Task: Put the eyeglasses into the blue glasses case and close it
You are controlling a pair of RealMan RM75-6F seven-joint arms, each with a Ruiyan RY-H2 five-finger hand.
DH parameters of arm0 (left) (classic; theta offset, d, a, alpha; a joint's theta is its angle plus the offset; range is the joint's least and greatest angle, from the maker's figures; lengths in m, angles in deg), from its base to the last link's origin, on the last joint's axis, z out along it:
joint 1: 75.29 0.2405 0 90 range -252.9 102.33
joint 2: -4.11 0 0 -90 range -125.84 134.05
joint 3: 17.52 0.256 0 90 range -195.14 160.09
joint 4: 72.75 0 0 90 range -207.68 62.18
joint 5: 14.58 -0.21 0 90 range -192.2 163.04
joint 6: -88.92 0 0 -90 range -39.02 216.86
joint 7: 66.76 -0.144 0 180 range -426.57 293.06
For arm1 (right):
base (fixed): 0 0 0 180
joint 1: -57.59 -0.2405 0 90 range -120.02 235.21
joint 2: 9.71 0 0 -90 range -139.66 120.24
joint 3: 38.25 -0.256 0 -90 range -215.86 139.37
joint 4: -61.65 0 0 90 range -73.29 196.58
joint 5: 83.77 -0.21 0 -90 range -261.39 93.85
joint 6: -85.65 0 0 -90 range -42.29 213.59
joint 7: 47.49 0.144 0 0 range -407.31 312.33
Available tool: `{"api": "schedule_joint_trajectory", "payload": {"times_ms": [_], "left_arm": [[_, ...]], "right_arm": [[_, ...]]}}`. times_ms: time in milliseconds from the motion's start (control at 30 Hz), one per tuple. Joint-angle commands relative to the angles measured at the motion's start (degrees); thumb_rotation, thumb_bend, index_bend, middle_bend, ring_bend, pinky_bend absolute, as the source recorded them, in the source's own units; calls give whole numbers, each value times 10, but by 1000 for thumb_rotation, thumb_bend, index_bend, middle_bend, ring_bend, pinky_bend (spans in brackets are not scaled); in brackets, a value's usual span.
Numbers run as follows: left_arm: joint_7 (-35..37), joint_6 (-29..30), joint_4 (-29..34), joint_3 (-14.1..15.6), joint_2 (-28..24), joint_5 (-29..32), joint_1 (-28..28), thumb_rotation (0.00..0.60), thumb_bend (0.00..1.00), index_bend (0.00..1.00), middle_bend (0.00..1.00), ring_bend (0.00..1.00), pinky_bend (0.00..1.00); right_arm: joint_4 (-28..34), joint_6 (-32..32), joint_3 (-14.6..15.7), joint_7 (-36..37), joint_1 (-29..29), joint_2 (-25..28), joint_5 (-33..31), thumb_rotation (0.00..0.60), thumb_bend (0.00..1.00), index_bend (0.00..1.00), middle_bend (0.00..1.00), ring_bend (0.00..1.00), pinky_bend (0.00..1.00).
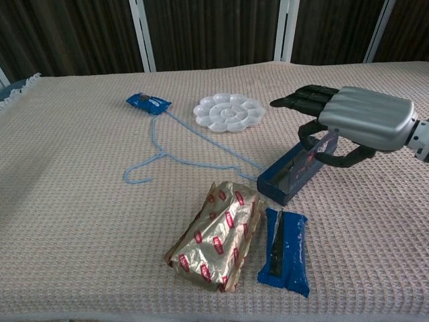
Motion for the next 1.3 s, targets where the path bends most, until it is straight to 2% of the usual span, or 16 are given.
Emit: {"api": "schedule_joint_trajectory", "payload": {"times_ms": [33,433,533,667,767,867,1000,1133,1233,1300], "left_arm": [[-1,-1,0,0,1,0,0,600,428,0,0,48,170],[0,-2,-1,1,0,-1,-1,600,428,0,0,48,171],[1,-1,-1,1,0,-1,-1,600,428,0,0,47,171],[1,-2,-1,1,0,-1,-1,600,429,0,0,48,171],[2,-1,-1,2,-1,-2,-1,600,428,0,0,48,171],[3,1,-2,2,0,-3,0,600,428,0,0,49,171],[5,1,-2,2,-1,-4,0,600,427,0,0,48,171],[9,5,-3,2,-1,-8,1,600,427,0,0,49,171],[19,16,-10,1,2,-20,1,600,428,0,0,36,171],[25,27,-19,1,7,-32,2,600,427,0,0,12,168]], "right_arm": [[5,15,-7,-5,-10,-1,-5,600,553,787,107,0,0],[-3,76,-23,-20,-40,-22,-23,600,553,751,108,0,0],[-6,83,-25,-18,-46,-28,-26,600,553,652,108,0,0],[-5,94,-30,-22,-51,-32,-34,600,553,401,75,0,0],[2,102,-34,-29,-54,-32,-39,600,553,263,41,0,0],[11,104,-38,-38,-57,-30,-43,600,553,206,30,0,0],[26,89,-46,-51,-52,-24,-49,600,519,204,20,0,0],[66,45,-59,-67,-30,-3,-59,600,434,202,14,0,0],[147,5,-63,-96,8,41,-75,600,406,182,10,0,0],[233,-15,-60,-145,45,88,-95,600,402,156,5,0,0]]}}
